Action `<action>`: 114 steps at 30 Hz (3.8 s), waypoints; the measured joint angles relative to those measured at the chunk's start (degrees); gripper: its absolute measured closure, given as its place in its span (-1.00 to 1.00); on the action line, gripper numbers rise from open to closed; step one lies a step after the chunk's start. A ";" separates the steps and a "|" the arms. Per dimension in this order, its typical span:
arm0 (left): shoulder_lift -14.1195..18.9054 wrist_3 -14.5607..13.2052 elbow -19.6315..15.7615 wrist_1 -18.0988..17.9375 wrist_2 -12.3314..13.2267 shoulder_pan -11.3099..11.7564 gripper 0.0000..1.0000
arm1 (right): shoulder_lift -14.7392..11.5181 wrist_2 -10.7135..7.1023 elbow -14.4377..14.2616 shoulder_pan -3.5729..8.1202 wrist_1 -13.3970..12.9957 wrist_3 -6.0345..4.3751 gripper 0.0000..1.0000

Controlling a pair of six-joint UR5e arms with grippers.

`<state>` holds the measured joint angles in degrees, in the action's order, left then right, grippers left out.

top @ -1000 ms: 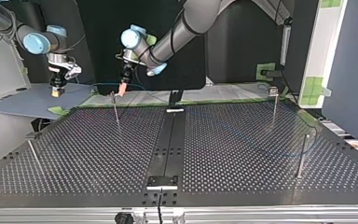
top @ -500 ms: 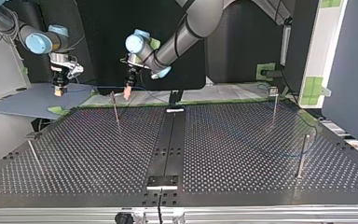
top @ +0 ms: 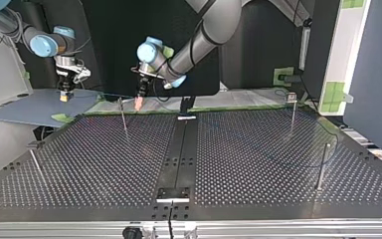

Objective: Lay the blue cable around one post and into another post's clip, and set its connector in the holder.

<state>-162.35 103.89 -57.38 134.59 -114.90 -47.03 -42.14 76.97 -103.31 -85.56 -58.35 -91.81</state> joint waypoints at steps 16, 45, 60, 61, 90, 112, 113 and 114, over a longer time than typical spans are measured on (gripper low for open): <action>-0.04 1.54 -0.15 1.60 0.68 0.78 1.00 | 0.40 -0.05 0.01 -0.08 -0.44 -0.13 1.00; -0.26 4.52 -0.44 2.70 1.17 2.38 1.00 | 2.07 -1.06 0.91 -0.94 -2.61 -2.53 1.00; -2.77 4.89 3.96 4.91 1.46 1.84 1.00 | 3.46 -1.27 2.33 -0.67 -1.99 -3.19 1.00; -2.76 4.85 4.41 5.18 1.46 1.83 1.00 | 3.47 -1.27 2.38 -0.64 -1.96 -3.17 1.00; -2.89 1.65 5.42 5.87 -0.84 4.08 1.00 | 3.91 -0.89 4.79 -0.21 -1.92 -3.89 1.00; -2.88 0.26 5.86 5.68 -0.15 4.58 1.00 | 7.42 -1.07 10.69 -0.11 2.71 -3.67 1.00; -2.89 0.26 5.98 5.73 -0.16 4.59 1.00 | 7.43 -1.08 10.94 -0.11 2.82 -3.74 1.00; -2.90 0.26 6.09 5.78 -0.16 4.59 1.00 | 7.43 -1.09 11.25 -0.11 2.87 -3.80 1.00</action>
<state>-165.25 104.15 -51.29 140.37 -115.06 -42.44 -34.71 75.87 -92.06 -85.67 -55.48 -95.60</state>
